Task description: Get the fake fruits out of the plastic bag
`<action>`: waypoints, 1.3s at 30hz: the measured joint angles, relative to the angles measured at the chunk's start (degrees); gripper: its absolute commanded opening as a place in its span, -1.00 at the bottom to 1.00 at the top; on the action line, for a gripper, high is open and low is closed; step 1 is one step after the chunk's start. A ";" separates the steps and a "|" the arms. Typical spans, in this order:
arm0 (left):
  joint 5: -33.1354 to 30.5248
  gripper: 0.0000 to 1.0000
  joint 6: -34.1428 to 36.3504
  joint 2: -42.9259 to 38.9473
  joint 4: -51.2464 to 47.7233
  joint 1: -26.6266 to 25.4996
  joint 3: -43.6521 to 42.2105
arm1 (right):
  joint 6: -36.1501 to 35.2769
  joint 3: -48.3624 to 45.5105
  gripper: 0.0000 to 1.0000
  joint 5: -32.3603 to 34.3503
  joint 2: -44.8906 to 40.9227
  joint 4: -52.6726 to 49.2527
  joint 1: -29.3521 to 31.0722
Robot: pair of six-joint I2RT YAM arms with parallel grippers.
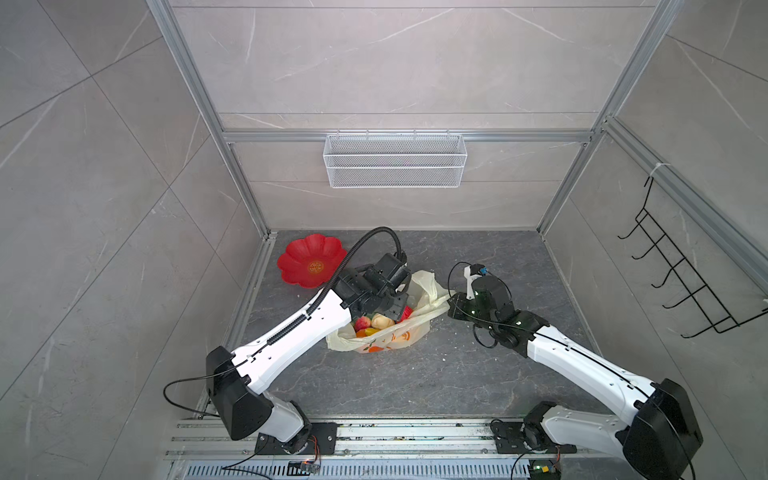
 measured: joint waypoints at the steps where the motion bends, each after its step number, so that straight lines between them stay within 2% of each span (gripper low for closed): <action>1: 0.00 0.14 0.17 0.79 0.11 0.81 -0.48 | 0.00 -0.04 -1.00 0.04 -0.33 -0.07 0.00; 5: -0.37 0.12 1.29 4.61 0.81 3.45 -2.47 | 0.00 -0.26 -1.00 0.42 -1.07 -0.44 0.00; 8: -2.32 0.39 1.95 7.04 1.05 3.91 -2.64 | 0.00 -0.70 -1.00 0.44 -1.29 -0.63 0.00; 16: -9.94 0.73 3.56 8.85 6.73 5.44 -3.54 | 0.00 -1.18 -1.00 0.39 -1.29 -0.74 0.00; 24: -14.91 0.75 5.90 14.32 11.41 6.21 -4.92 | 0.04 -1.99 -1.00 0.09 -1.29 -0.55 0.00; 27: -17.09 0.54 6.99 16.00 13.73 6.23 -5.51 | 0.07 -1.99 -1.00 -0.50 -1.29 -0.28 0.00; 29: -18.47 0.27 7.69 16.70 15.43 6.45 -5.79 | 0.09 -2.25 -1.00 -0.70 -1.29 0.07 0.00; 34: -19.89 -0.71 9.07 17.64 20.52 7.21 -7.19 | 0.07 -2.95 -1.00 -0.72 -1.25 0.09 0.00; 36: -20.26 -0.89 9.07 17.05 22.86 7.37 -8.72 | 0.00 -2.95 -1.00 -0.59 -1.14 0.09 0.00; 39: -20.41 -1.00 8.59 13.75 25.03 8.07 -12.39 | -0.81 -2.29 -1.00 0.50 0.33 -0.17 0.00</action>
